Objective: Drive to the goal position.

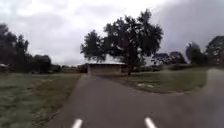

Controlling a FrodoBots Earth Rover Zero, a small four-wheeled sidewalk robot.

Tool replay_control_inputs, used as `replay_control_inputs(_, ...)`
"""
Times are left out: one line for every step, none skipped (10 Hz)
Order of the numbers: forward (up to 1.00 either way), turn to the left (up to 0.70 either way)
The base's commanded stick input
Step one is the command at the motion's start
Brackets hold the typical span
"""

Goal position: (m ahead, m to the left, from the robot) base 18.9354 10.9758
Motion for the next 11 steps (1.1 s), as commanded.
replay_control_inputs(0.84, 0.03)
replay_control_inputs(0.84, 0.03)
replay_control_inputs(0.84, 0.03)
replay_control_inputs(0.84, 0.03)
replay_control_inputs(0.84, 0.03)
replay_control_inputs(0.84, 0.03)
replay_control_inputs(0.84, 0.03)
replay_control_inputs(0.84, 0.03)
replay_control_inputs(0.84, 0.03)
replay_control_inputs(0.84, 0.03)
replay_control_inputs(0.84, 0.03)
